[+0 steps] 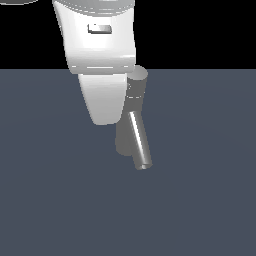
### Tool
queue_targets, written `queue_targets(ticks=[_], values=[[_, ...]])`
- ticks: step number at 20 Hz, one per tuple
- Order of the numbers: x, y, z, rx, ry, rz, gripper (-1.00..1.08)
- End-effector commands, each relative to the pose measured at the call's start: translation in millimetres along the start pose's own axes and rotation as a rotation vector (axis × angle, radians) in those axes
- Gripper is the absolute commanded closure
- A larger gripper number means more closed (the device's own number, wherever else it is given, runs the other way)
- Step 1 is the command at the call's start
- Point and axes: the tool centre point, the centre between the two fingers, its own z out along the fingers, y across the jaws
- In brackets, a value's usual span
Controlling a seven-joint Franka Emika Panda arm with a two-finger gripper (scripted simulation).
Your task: Turn on the faucet by rotating a designated handle.
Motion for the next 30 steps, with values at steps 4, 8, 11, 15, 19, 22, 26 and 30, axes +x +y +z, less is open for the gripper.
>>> queue_targets(ticks=[4, 8, 11, 15, 19, 22, 26, 30], values=[[15, 10, 1, -0.004, 0.014, 0.023, 1.08], [18, 14, 0, -0.005, 0.014, 0.024, 1.08], [21, 17, 0, -0.005, 0.014, 0.024, 1.08], [24, 21, 0, -0.006, 0.015, 0.025, 1.08], [27, 25, 0, -0.006, 0.015, 0.025, 1.08], [29, 28, 0, -0.006, 0.015, 0.026, 1.08], [32, 33, 0, -0.007, 0.016, 0.027, 1.08], [35, 36, 0, -0.007, 0.016, 0.027, 1.08]])
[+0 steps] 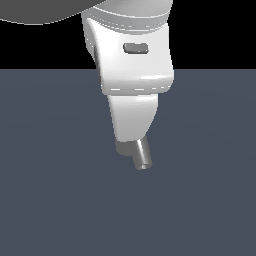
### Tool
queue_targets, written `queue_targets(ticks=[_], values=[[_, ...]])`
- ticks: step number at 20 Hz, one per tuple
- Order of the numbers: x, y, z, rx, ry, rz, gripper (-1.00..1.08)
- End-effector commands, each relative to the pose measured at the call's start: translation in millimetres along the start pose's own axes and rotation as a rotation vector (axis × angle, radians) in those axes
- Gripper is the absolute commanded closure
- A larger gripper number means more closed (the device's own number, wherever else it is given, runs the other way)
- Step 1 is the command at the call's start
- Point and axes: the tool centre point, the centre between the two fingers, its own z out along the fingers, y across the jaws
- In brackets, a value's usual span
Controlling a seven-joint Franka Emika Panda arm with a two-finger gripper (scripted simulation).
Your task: Turn on the faucet by rotating a designated handle.
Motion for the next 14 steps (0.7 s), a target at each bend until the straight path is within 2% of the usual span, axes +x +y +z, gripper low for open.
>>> queue_targets(ticks=[1, 14], values=[[0, 0, 0, 0.0, 0.0, 0.0, 1.08], [37, 6, 0, -0.003, 0.003, 0.005, 1.08]])
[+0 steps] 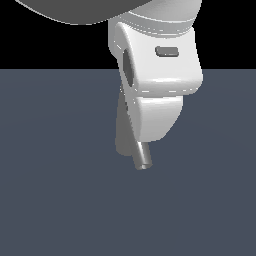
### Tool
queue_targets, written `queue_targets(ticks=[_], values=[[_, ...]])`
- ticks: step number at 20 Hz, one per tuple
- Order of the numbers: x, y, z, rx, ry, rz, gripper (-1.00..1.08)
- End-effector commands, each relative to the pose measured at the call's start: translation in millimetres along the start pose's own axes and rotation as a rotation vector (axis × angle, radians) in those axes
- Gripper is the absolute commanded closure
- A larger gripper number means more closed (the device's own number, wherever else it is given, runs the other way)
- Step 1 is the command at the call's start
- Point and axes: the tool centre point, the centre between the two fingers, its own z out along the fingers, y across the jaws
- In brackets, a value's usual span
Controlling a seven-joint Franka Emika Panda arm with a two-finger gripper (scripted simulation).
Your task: Turn on the faucet by rotating a designated handle.
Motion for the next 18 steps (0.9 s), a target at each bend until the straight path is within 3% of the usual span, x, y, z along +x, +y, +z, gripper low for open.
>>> queue_targets(ticks=[1, 13, 14, 15, 18], values=[[15, 3, 0, -0.002, 0.012, 0.015, 1.08], [54, 10, 0, -0.005, 0.015, 0.02, 1.08], [54, 10, 0, -0.005, 0.015, 0.02, 1.08], [37, 3, 0, 0.003, -0.007, -0.012, 1.08], [45, -2, 0, 0.002, -0.004, -0.009, 1.08]])
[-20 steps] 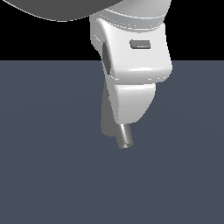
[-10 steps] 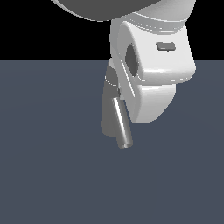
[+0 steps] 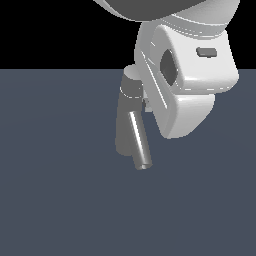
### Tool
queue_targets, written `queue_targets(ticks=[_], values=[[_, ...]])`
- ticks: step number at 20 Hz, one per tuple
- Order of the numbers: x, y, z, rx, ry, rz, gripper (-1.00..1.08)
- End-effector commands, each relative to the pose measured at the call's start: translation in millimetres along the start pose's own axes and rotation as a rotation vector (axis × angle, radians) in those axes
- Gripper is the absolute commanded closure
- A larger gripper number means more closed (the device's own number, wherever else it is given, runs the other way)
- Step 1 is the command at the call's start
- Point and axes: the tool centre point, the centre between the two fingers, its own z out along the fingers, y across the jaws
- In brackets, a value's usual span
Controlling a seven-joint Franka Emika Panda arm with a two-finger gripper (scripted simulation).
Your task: Turn on the faucet by rotating a designated handle.
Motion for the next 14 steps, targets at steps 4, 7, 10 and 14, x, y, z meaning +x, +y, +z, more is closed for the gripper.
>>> queue_targets(ticks=[4, 7, 10, 14], values=[[19, -8, -1, -0.002, 0.01, 0.014, 1.08], [28, -13, -1, -0.003, 0.013, 0.018, 1.08], [38, -18, -1, -0.004, 0.016, 0.022, 1.08], [52, -25, -1, -0.005, 0.02, 0.028, 1.08]])
